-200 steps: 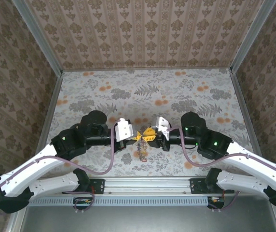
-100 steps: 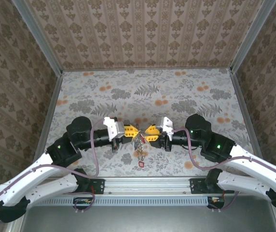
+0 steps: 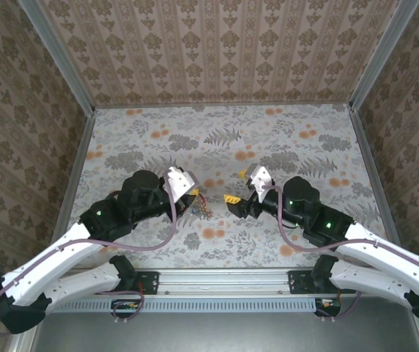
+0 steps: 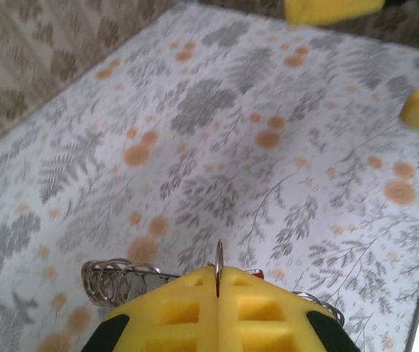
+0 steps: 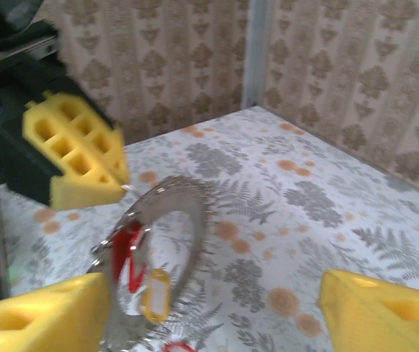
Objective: Put the keys on the keyring
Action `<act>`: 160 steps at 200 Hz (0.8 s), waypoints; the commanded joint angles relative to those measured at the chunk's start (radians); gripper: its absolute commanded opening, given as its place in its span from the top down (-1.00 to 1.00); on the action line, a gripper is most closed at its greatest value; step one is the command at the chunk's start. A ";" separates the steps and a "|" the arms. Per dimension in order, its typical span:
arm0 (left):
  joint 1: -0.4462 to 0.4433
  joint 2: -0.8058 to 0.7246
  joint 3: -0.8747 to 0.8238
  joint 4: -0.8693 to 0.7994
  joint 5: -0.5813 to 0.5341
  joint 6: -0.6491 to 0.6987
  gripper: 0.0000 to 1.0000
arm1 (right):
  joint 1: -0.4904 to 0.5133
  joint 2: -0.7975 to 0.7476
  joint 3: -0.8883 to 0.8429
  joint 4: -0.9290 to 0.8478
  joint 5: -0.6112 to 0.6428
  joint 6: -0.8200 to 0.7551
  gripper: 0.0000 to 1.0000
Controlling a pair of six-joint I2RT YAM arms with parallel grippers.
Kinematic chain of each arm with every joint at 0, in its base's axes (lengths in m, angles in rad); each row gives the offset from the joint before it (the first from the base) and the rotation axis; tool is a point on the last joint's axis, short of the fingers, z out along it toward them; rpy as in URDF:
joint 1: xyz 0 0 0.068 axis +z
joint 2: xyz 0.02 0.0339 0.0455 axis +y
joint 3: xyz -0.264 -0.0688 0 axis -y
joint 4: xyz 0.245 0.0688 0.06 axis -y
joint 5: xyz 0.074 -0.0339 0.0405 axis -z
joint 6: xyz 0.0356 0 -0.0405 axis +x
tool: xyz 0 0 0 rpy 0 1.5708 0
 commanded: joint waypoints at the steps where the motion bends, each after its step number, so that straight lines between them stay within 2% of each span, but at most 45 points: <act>1: 0.005 0.062 0.034 -0.022 -0.090 -0.082 1.00 | -0.051 -0.031 -0.021 0.036 0.098 0.079 -0.67; 23: 0.014 0.139 0.043 -0.009 -0.115 -0.094 1.00 | -0.113 -0.047 -0.027 0.007 0.113 0.128 -0.80; 44: 0.045 0.225 0.062 0.001 -0.110 -0.093 1.00 | -0.147 -0.074 -0.033 -0.019 0.117 0.141 -0.84; 83: 0.140 0.382 0.067 0.116 -0.008 -0.097 1.00 | -0.173 -0.145 -0.077 -0.017 0.152 0.154 -0.87; 95: 0.173 0.445 0.076 0.156 0.016 -0.108 1.00 | -0.182 -0.155 -0.083 -0.026 0.158 0.157 -1.00; 160: 0.266 0.831 0.265 0.218 0.037 -0.123 1.00 | -0.212 -0.191 -0.106 -0.040 0.205 0.156 -1.00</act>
